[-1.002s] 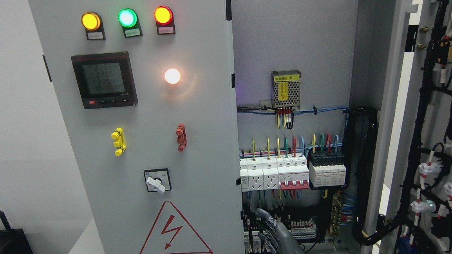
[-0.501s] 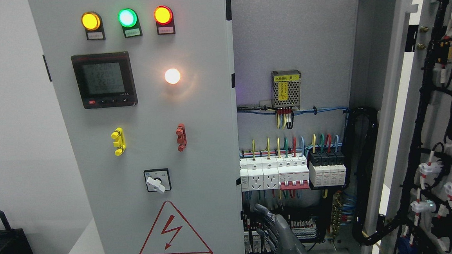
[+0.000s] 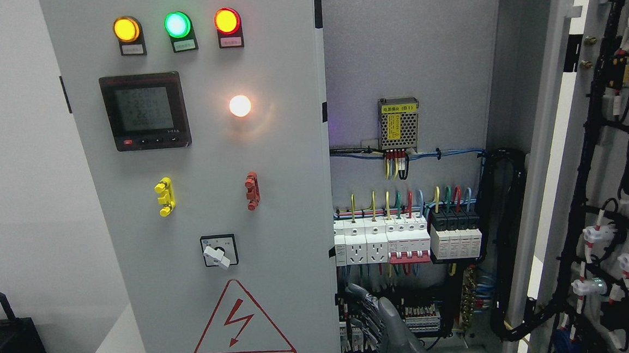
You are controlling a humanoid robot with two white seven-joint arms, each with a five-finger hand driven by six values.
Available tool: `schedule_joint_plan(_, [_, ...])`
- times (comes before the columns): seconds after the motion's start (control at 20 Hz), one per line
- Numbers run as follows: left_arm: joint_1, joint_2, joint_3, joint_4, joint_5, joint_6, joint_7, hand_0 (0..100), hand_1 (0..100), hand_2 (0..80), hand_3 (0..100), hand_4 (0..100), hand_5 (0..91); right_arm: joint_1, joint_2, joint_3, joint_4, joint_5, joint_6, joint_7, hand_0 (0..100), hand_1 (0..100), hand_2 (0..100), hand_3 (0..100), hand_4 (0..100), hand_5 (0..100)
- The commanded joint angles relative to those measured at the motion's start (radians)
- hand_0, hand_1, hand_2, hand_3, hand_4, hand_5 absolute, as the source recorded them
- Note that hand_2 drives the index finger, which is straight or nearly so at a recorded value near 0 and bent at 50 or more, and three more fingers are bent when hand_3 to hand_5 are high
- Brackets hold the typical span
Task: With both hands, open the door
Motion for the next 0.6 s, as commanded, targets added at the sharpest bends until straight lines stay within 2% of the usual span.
schedule_joint_plan(0.0, [0.0, 0.0, 0.0, 0.0, 0.0, 0.001, 0.0, 0, 0, 0.0, 0, 3, 0.0, -0.025, -0.032, 0.016, 0.01, -0.016, 0.01, 0.002, 0, 0, 0, 0, 0, 0])
schedule_joint_plan(0.15, [0.0, 0.0, 0.0, 0.0, 0.0, 0.001, 0.0, 0, 0, 0.0, 0, 3, 0.0, -0.028, -0.045, 0.018, 0.01, -0.017, 0.029, 0.002, 0, 0, 0, 0, 0, 0])
schedule_joint_plan(0.55, [0.0, 0.0, 0.0, 0.0, 0.0, 0.001, 0.0, 0, 0, 0.0, 0, 3, 0.0, -0.042, -0.045, 0.041, 0.005, -0.037, 0.03, 0.014, 0, 0, 0, 0, 0, 0])
